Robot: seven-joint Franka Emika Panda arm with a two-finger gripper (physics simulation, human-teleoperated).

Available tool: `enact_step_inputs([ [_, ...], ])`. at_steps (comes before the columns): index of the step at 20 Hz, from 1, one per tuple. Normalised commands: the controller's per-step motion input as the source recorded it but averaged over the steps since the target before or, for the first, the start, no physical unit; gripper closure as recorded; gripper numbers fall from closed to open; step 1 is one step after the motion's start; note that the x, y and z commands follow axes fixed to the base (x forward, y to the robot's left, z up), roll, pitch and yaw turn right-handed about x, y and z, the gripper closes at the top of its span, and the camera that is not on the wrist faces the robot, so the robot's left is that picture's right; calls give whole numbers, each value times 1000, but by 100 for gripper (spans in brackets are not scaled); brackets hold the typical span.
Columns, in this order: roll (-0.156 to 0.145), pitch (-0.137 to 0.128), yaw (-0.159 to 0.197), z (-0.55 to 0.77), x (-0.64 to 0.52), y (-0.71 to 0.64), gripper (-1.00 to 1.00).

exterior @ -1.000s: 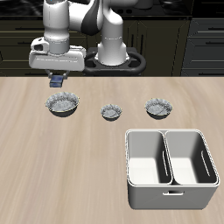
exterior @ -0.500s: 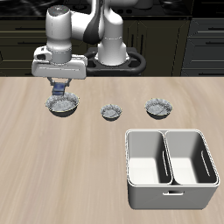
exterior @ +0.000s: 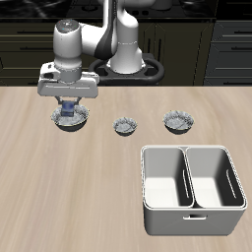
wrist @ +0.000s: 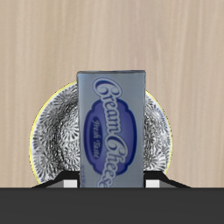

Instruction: Place the cream cheese in the largest bowl

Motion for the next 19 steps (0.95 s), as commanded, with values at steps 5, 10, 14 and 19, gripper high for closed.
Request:
enact_step_inputs([
  [5,-34,18,13,-58,-12,24,-100],
  [10,-7,-7,6,93,37,20,-100],
  [14,-2,-12,-5,72,57,44,-100],
  [19,23,-1,2,128,73,107,-100],
])
